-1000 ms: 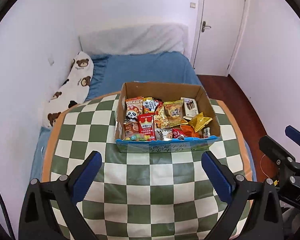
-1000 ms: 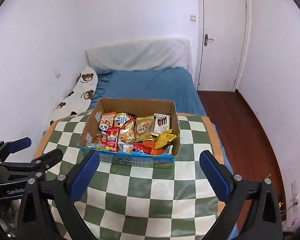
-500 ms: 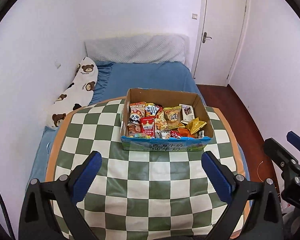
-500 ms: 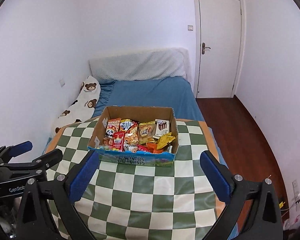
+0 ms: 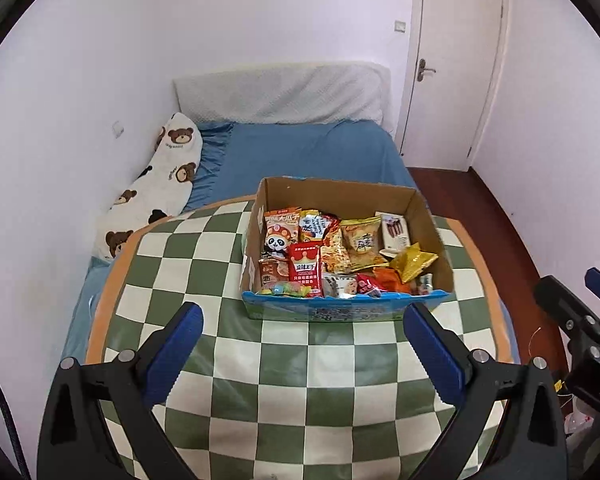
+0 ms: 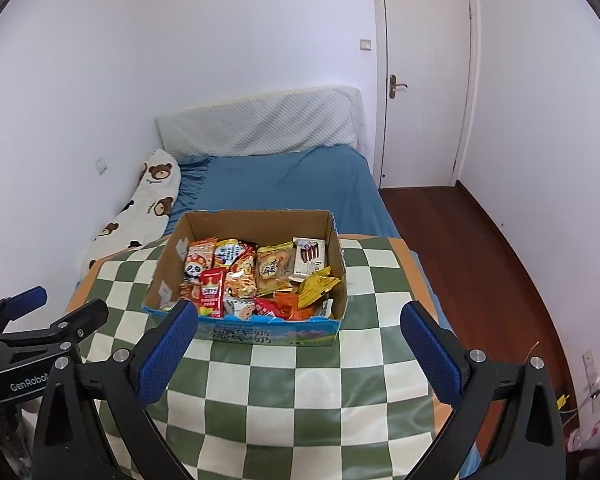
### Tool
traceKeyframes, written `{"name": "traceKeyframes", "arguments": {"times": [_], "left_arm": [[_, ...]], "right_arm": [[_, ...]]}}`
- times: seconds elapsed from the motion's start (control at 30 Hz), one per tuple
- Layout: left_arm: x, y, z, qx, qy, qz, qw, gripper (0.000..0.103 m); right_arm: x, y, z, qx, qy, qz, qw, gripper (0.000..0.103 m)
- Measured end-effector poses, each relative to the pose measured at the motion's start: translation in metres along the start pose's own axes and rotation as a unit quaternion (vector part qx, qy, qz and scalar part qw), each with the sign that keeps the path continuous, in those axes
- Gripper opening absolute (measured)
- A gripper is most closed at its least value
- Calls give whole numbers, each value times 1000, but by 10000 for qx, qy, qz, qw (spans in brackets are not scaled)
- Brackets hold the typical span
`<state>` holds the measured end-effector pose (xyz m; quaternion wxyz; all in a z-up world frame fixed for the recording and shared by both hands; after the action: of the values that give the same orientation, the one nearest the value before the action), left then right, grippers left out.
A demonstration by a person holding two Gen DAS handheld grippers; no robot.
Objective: Organize snacks
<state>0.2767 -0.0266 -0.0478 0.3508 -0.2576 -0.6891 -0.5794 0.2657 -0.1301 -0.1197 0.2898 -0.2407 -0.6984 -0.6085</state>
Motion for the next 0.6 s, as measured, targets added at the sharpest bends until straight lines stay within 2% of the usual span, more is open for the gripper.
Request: {"name": "traceKeyframes", "arguments": {"times": [0.27, 0.6], "left_arm": [[-56, 3, 5, -4, 246, 311, 9992, 103], [-83, 4, 5, -75, 305, 464, 9984, 103]], "right_arm": [[-59, 0, -6, -31, -91, 310, 9995, 103], [-94, -2, -10, -55, -141, 506, 9986, 103]]}}
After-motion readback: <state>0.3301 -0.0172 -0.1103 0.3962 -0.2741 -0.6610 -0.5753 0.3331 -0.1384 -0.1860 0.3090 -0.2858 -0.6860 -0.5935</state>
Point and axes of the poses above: each gripper's, at about its wrist camera, not at the fingertips, and x roughly against the way its jaws point, z to its left, y to its top, the point moved 7 cm from there along -x, roughly the way its jaws point, and after that the axes turned 9 degrees about x, right-handed, at the moved point
